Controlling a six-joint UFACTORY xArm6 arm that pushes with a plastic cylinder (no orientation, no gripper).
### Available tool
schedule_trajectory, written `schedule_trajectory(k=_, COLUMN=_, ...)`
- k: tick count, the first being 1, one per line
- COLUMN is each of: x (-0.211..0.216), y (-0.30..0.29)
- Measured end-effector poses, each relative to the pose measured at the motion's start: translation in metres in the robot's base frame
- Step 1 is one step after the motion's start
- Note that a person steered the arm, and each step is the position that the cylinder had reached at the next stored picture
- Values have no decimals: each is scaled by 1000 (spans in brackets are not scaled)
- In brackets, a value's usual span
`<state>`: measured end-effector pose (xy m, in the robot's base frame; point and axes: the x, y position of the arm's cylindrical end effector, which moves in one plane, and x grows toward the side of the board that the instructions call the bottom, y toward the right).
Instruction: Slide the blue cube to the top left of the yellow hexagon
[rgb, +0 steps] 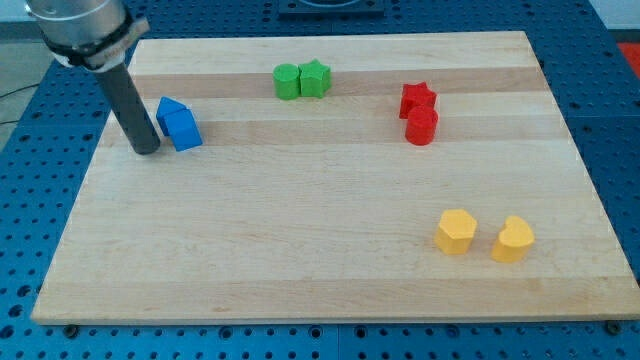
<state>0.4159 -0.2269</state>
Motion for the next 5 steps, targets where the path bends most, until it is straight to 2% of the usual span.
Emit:
schedule_trajectory(k=1, x=-36, y=-53)
schedule_trajectory(k=2, x=-68, y=-60)
schedule_trajectory(k=3, x=-53, y=-15)
schedule_trajectory(k=4, x=9, y=37)
schedule_trajectory(k=5, x=23, y=64)
